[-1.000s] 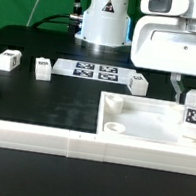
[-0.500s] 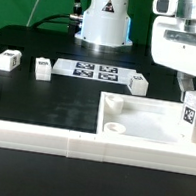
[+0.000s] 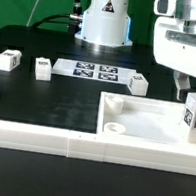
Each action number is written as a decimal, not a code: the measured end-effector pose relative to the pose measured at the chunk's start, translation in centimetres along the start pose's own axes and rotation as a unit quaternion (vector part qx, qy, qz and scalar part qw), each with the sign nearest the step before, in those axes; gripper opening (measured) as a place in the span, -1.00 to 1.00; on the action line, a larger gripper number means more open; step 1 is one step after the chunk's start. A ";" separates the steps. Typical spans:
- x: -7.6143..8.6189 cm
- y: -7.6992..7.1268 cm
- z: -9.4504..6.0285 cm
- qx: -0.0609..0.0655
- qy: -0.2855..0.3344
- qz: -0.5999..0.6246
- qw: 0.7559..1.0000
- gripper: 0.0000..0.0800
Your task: Assemble one leg
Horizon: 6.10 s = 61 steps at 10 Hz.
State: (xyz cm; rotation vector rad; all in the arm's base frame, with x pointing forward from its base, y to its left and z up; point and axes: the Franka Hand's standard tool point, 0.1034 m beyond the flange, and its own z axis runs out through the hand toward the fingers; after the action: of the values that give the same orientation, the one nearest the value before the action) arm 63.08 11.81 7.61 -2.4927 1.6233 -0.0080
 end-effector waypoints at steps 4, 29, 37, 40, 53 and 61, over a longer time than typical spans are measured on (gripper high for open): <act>-0.2 0.0 0.1 -0.011 0.009 -0.202 0.979 0.62; 0.2 -0.3 0.3 -0.016 0.016 -0.056 0.998 -0.27; 0.0 -0.3 0.4 -0.009 0.005 0.130 0.991 0.18; -0.1 -0.4 0.4 -0.013 0.009 0.020 1.000 0.61; 0.2 -1.0 0.1 -0.044 0.006 -0.558 0.829 0.28; 0.5 -0.9 0.1 -0.037 0.016 -0.418 0.908 -0.27</act>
Offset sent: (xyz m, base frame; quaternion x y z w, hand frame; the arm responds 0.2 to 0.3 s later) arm 0.0028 0.0089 0.0048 -0.0420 0.0206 -0.2998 0.9529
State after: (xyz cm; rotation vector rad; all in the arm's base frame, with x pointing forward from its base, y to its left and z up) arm 64.13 11.76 7.62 -3.0379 0.4501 -0.0928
